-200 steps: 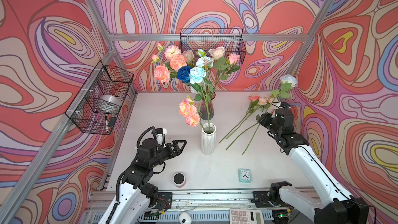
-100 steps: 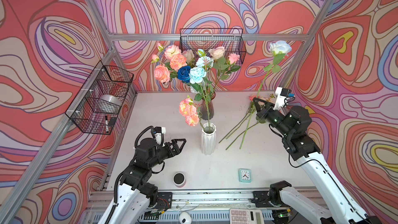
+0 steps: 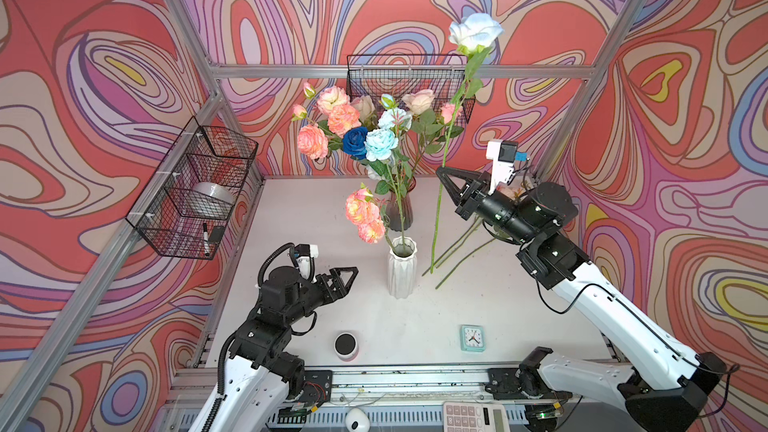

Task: Arrange the flowers into the vase
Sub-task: 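Carry the white rose over the white vase and lower the stem in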

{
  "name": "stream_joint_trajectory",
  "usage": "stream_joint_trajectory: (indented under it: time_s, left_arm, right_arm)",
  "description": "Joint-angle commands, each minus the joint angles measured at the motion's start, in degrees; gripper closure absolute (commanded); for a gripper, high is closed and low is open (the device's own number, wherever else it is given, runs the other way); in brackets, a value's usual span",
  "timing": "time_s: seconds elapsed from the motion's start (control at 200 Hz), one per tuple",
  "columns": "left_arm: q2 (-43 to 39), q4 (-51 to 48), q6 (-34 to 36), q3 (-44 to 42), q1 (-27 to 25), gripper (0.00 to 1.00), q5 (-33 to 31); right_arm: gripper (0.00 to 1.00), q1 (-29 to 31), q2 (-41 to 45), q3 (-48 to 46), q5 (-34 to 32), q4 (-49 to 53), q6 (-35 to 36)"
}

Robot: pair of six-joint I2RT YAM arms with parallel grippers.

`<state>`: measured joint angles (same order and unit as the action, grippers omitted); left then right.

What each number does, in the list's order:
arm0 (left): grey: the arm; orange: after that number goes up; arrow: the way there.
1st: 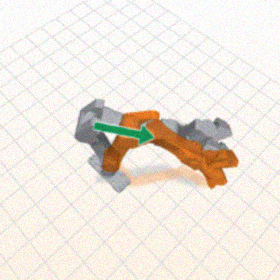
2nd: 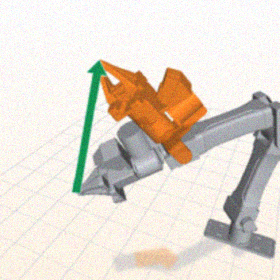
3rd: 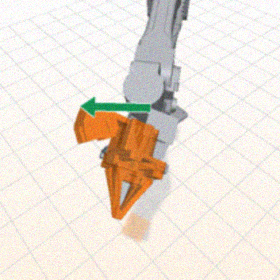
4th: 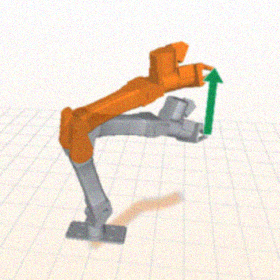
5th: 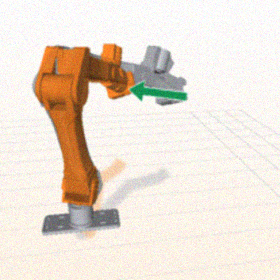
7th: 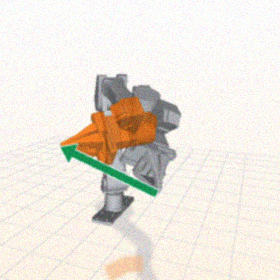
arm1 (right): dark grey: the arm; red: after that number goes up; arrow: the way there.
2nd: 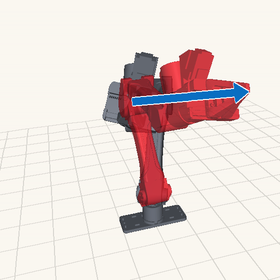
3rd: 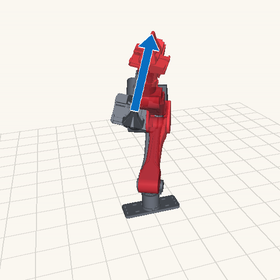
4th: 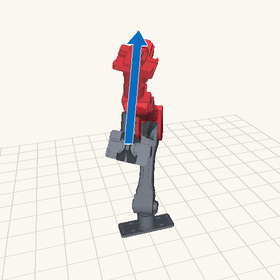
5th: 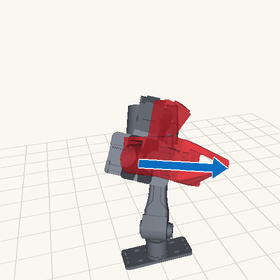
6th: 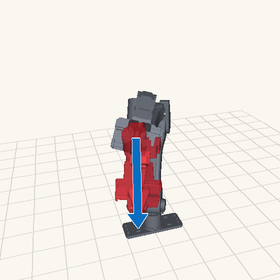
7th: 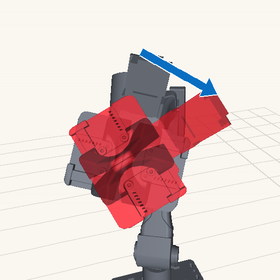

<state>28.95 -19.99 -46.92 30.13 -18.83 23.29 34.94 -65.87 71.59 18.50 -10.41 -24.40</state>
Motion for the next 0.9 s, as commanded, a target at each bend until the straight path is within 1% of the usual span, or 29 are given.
stream_joint_trajectory:
  time_s: [0.0,0.065,0.12,0.29,0.355,0.656,0.806,0.896]
  left_arm:
    - [-0.1,-0.3,0.4,1.6,-0.2,0.16,-0.5]
    - [0.1,-0.2,0.3,1.7,-0.2,0.16,-0.5]
    - [0.1,-0.2,0.3,1.8,-0.2,0.16,-0.4]
    - [0.0,-0.2,0.2,1.9,-0.2,0.16,-0.5]
    - [-0.1,-0.6,0.2,2.0,-0.2,0.16,-0.5]
    - [-0.3,-0.9,0.6,2.0,-0.2,0.16,-0.6]
    - [0.1,-0.6,0.6,2.2,-0.2,0.16,-0.4]
    - [0.0,-0.7,0.6,2.2,-0.2,0.16,-0.5]
  right_arm:
    - [1.00,3.5,-1.1,2.4,-4.1,-6.3,4.5]
    - [1.00,5.8,-1.8,2.4,-6.8,-8.3,6.8]
    - [1.00,8.5,-2.5,1.5,-10.6,-11.3,9.7]
    - [1.00,15.7,-5.3,-0.6,-23.2,-19.2,21.7]
    - [1.00,16.9,-6.7,-0.6,-26.3,-20.6,24.5]
    - [1.00,18.8,-8.3,-3.4,-32.7,-23.4,31.9]
    - [1.00,18.9,-9.3,-4.7,-34.0,-23.5,32.2]
    - [1.00,19.0,-9.6,-6.2,-34.2,-23.4,31.2]
